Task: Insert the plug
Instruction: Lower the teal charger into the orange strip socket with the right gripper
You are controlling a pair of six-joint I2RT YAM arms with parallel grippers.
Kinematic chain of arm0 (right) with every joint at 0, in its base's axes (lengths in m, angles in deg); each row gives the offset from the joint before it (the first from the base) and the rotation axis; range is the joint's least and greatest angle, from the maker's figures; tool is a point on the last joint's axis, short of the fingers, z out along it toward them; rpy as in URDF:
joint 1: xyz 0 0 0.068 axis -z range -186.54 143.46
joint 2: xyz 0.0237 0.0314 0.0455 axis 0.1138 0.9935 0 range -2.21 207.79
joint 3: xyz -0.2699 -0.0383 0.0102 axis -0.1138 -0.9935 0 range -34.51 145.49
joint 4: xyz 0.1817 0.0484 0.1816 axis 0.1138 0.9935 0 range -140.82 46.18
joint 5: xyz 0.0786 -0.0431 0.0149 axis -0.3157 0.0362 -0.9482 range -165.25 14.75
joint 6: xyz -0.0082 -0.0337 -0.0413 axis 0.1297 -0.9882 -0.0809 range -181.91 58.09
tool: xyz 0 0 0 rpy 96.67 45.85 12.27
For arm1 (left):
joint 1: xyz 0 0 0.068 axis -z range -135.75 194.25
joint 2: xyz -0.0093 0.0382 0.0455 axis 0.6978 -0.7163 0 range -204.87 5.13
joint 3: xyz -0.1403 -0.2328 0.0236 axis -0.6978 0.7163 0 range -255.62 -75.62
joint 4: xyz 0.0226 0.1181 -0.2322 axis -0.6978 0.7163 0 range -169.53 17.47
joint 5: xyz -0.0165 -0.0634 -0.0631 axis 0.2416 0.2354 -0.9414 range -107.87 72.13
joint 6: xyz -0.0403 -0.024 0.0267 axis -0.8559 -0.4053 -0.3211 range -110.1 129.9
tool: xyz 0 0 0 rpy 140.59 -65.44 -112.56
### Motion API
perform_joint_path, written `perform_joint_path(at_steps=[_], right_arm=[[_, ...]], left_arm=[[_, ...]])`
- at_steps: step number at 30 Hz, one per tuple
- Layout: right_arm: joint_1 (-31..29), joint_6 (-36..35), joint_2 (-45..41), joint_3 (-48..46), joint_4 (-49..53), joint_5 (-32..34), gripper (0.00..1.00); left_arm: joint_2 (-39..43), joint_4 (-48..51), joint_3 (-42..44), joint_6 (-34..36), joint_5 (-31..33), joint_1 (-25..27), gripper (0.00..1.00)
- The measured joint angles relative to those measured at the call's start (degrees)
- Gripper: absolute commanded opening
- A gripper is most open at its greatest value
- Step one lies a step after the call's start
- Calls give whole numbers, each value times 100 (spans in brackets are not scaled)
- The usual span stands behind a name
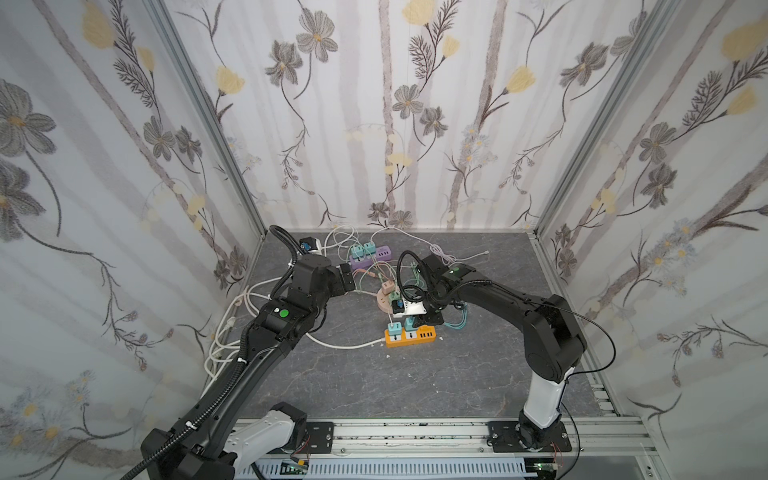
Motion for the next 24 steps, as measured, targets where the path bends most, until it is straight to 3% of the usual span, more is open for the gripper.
perform_joint_path(at_steps=[16,24], right_arm=[[-236,-85,323,61,85,424,0],[-387,476,-13,-271,-173,684,0]], left_arm=[[-87,0,-4,0,-13,-17,100],[-140,2,-15,7,-50,-37,100]])
